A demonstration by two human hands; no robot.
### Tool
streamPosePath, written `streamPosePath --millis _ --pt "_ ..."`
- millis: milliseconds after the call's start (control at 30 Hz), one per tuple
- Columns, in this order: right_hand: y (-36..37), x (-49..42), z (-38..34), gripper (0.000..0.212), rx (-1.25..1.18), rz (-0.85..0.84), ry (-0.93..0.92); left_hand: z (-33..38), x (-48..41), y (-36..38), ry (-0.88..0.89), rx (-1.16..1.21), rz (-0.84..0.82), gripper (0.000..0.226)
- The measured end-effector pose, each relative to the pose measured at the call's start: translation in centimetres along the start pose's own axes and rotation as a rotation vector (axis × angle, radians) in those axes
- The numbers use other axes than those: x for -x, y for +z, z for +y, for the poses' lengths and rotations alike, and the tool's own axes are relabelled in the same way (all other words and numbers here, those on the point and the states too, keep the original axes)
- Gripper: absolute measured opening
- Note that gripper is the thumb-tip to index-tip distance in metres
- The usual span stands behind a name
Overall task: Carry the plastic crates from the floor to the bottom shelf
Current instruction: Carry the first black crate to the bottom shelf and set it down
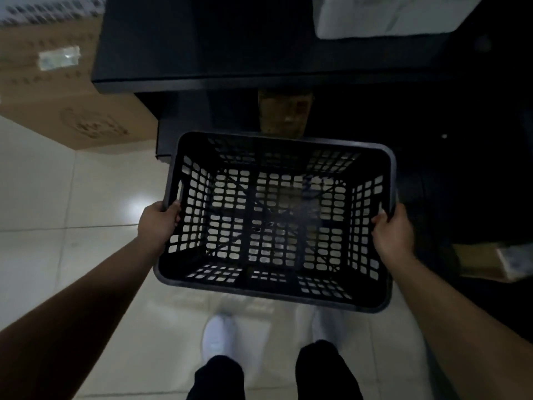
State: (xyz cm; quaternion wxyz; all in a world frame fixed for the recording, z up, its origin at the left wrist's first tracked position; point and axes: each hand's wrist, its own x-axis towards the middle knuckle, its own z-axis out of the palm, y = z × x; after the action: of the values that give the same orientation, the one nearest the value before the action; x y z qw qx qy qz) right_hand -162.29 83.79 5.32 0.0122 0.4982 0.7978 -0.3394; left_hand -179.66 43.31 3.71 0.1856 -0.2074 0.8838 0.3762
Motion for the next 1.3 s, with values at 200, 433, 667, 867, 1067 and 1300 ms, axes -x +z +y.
streamPosePath --millis 200,433,667,867,1067,1300 --pt "8.0 -8.1 3.1 0.023 0.053 -0.042 -0.08 -4.7 -6.3 8.6 -0.072 -0.001 0.022 0.034" --pt "12.9 -12.4 4.3 0.016 0.041 -0.152 -0.07 -8.3 -8.6 12.1 -0.108 -0.016 0.053 0.035" --pt "14.2 -13.5 5.2 0.028 0.029 -0.264 0.029 -9.1 -9.6 12.1 -0.093 -0.08 -0.028 0.034" --pt "8.2 -10.8 1.2 0.056 0.272 -0.222 -0.172 -4.2 -5.9 7.8 0.046 -0.254 0.007 0.08" --pt "-2.6 -2.8 -7.5 0.06 0.126 -0.126 -0.454 8.5 1.7 2.7 0.501 -0.265 -0.073 0.066" --pt "-21.4 9.9 -17.3 0.066 -0.029 0.114 -0.485 29.6 16.5 -6.3 0.964 -0.11 -0.24 0.064"
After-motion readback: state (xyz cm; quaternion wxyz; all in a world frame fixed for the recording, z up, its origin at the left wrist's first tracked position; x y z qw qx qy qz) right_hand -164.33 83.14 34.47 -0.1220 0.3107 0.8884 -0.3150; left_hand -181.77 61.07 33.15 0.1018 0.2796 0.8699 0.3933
